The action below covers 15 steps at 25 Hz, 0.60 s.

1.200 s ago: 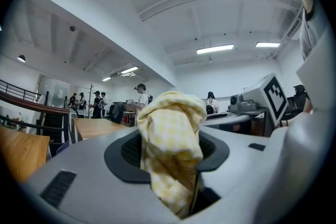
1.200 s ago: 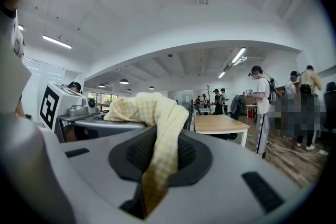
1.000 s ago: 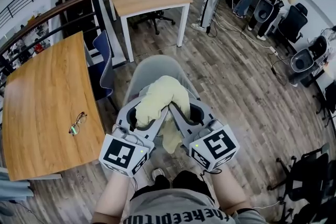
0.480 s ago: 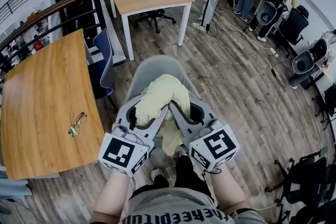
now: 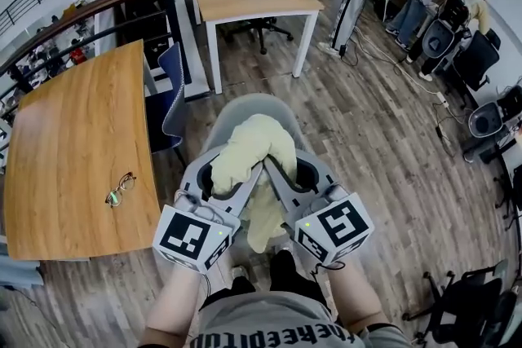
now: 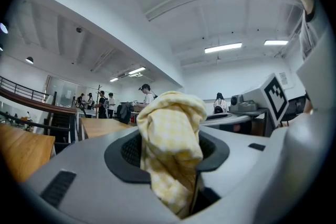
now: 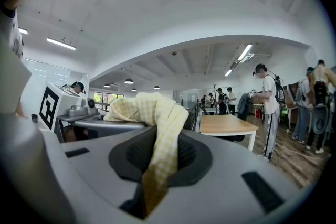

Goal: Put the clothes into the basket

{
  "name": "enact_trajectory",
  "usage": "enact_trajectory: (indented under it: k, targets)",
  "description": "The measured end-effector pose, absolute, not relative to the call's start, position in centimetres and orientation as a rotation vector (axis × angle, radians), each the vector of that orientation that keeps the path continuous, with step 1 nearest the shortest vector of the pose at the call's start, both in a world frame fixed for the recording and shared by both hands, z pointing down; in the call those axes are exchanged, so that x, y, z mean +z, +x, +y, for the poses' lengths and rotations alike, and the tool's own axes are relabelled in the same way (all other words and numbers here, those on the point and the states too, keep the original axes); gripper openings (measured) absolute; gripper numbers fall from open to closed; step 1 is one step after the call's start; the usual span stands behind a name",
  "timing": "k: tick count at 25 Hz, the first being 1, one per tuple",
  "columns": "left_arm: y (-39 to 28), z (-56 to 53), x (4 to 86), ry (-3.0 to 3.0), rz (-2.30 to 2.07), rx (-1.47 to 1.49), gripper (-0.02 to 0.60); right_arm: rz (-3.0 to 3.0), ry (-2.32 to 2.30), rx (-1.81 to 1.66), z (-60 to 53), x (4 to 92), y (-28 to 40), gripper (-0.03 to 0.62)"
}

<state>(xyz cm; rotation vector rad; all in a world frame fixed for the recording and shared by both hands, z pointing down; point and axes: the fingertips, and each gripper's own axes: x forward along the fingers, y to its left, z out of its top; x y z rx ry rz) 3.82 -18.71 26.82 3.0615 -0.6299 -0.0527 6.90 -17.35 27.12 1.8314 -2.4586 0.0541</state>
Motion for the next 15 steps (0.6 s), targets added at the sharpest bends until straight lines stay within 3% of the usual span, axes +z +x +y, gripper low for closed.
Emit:
enact_trajectory:
  k: [15]
  targets:
    - [8.0, -21.0, 26.6, 2.995, -0.907, -0.054, 0.195, -2.621, 1.606, 0.026, -20.2, 26.8, 11.3, 0.058]
